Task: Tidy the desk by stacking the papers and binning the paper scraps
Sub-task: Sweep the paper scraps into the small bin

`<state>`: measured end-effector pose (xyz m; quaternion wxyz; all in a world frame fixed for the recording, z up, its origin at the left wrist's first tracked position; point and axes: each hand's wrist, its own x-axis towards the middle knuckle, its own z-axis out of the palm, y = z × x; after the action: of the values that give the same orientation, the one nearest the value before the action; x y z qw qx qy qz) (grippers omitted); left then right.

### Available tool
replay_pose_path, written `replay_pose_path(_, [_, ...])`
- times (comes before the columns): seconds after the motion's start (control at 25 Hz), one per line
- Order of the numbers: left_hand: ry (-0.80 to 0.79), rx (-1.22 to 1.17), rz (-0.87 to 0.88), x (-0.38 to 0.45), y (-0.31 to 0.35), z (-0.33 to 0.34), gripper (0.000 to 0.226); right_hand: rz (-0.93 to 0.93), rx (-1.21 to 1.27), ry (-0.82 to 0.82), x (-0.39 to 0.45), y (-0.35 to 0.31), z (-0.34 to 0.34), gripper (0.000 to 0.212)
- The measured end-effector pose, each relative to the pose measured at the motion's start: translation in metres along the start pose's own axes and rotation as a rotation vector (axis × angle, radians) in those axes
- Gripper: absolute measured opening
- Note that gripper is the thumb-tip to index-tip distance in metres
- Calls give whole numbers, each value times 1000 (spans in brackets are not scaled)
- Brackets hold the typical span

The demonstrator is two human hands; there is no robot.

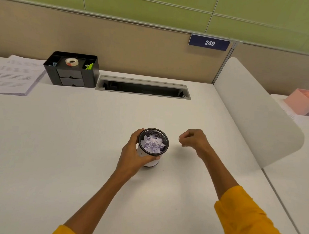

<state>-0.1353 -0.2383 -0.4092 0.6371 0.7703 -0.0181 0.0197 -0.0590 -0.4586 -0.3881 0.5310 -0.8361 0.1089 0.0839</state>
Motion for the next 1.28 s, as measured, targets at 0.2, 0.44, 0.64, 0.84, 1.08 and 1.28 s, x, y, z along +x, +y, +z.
replay_pose_path(0.2, [-11,16,12,2,3,4,80,-236,66,-260,-38,-59,6,9])
replay_pose_path(0.44, [-37,22,26,2,6,10,81,-306,-130,-147,-48,-62,16,10])
replay_pose_path(0.64, [1,-8,4,3,0,9,86,-258,149,-102,-41,-36,-1,16])
replay_pose_path(0.84, [58,-29,-25,5,-6,1,92,-102,-609,121,-42,72,14,50])
replay_pose_path(1.08, [98,-40,-45,10,-9,-6,90,-252,-964,-45,-33,92,42,115])
replay_pose_path(1.28, [109,-45,-53,16,-9,-5,88,-556,-1018,-246,-44,90,23,68])
